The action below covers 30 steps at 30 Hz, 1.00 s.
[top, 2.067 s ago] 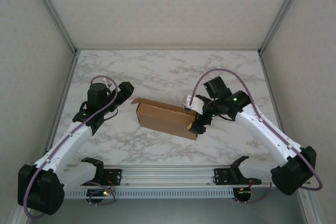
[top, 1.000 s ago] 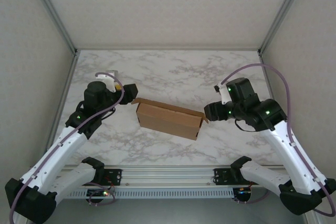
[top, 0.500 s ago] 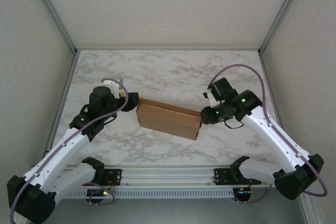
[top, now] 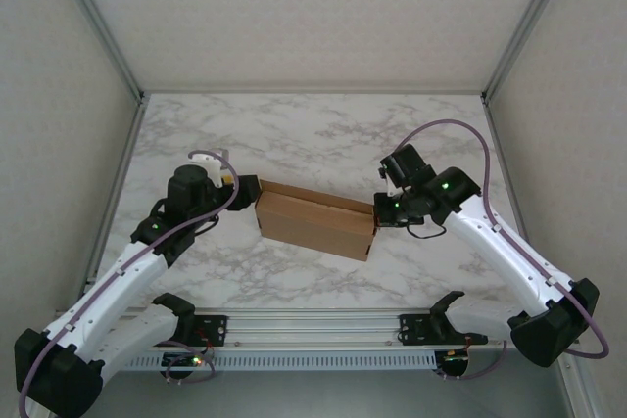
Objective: Fold the paper box
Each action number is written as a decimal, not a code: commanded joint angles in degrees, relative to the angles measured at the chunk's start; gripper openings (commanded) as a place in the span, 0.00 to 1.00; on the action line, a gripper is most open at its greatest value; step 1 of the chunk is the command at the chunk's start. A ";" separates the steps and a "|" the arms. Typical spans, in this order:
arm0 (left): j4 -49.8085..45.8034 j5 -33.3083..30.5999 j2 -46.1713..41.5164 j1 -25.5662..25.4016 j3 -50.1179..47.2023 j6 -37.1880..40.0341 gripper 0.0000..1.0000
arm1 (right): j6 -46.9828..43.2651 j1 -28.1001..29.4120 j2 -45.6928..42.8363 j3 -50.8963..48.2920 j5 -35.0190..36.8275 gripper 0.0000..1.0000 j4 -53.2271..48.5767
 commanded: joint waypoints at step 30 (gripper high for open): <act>-6.51 -0.51 -4.77 -3.07 6.83 0.42 0.72 | -26.05 2.79 13.24 12.04 9.92 0.00 -0.31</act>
